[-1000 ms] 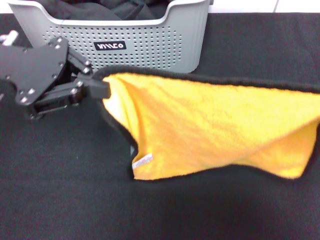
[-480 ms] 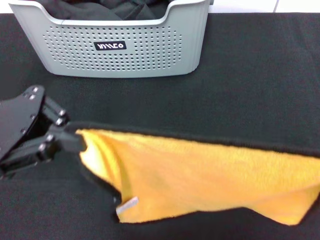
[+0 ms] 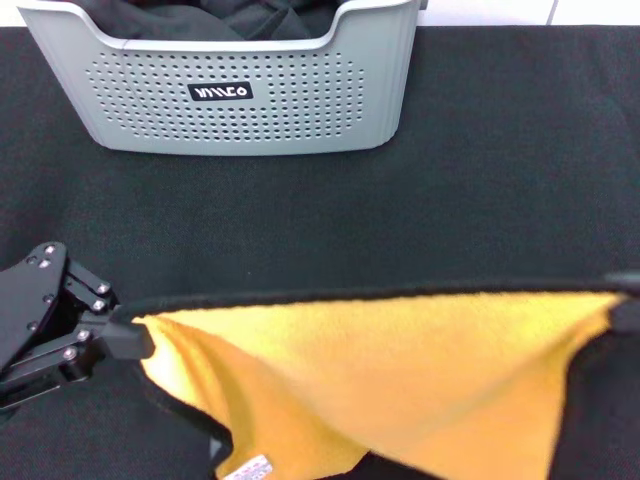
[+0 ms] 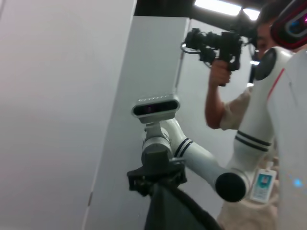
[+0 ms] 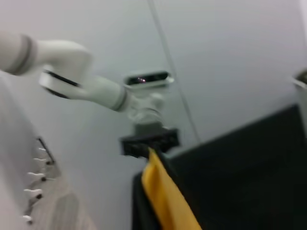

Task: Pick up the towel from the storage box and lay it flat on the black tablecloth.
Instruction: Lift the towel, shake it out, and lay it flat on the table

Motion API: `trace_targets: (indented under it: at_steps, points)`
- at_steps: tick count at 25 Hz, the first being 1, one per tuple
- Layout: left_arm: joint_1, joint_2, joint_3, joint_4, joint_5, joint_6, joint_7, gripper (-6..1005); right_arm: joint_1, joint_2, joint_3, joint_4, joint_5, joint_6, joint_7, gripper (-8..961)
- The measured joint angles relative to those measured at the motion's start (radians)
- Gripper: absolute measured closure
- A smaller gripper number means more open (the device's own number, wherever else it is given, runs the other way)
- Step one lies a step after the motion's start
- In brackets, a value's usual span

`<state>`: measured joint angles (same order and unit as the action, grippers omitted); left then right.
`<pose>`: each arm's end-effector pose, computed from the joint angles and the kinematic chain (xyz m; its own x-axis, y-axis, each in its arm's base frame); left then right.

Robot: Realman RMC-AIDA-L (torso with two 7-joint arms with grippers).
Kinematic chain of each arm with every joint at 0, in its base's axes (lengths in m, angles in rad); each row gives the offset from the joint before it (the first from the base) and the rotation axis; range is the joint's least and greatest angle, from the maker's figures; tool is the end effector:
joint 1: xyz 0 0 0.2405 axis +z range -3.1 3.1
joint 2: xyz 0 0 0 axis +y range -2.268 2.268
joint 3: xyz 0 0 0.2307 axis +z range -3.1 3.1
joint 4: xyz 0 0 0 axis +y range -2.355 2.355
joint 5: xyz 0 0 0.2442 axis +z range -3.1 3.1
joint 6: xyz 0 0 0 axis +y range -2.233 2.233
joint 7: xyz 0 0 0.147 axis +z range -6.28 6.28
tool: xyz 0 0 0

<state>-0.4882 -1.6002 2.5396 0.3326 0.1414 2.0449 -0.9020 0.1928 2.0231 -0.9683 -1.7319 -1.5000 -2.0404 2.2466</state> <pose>-0.2692 0.2413 0.0711 0.6174 0.2159 0.7565 0.0602 -0.9717 0.2282 0.1248 0.2458 0.1479 0.8435 -0.3212 -0.4305 -0.3070 -0.9460 0.1044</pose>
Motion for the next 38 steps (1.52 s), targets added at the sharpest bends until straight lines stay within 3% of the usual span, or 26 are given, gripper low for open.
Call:
trace_targets:
  at_steps: [4,7,8,9,12,19,22,28,32,38]
  points:
    - [-0.016,-0.035,-0.005,-0.099,-0.003,-0.002,-0.025,983,0.101,-0.004,-0.048,0.196,-0.125,0.083,-0.101,935]
    - [-0.069,-0.09,-0.013,-0.233,-0.006,-0.005,-0.047,983,0.162,-0.007,-0.048,0.313,-0.184,0.123,-0.158,935]
    - [-0.113,-0.128,-0.015,-0.321,-0.017,-0.007,-0.052,983,0.178,-0.008,-0.045,0.351,-0.213,0.142,-0.179,935]
    - [-0.113,-0.128,-0.015,-0.321,-0.017,-0.007,-0.052,983,0.189,-0.009,-0.044,0.377,-0.232,0.157,-0.194,935]
    - [-0.173,-0.178,-0.014,-0.433,-0.051,-0.01,-0.053,983,0.224,-0.01,-0.044,0.44,-0.312,0.218,-0.245,935]
    - [-0.279,-0.261,-0.003,-0.581,-0.109,-0.078,-0.046,983,0.314,-0.023,-0.048,0.62,-0.369,0.349,-0.333,935]
    - [-0.295,-0.277,-0.001,-0.595,-0.139,-0.158,-0.045,984,0.35,-0.029,-0.052,0.691,-0.401,0.417,-0.36,935]
    - [-0.299,-0.287,-0.001,-0.587,-0.204,-0.297,-0.016,984,0.412,-0.013,-0.054,0.76,-0.519,0.543,-0.388,935]
    - [-0.312,-0.301,0.009,-0.585,-0.213,-0.391,0.0,984,0.444,-0.013,-0.055,0.8,-0.558,0.607,-0.388,936]
    - [-0.348,-0.343,0.085,-0.593,-0.216,-0.539,-0.002,984,0.47,-0.014,-0.056,0.832,-0.603,0.691,-0.388,936]
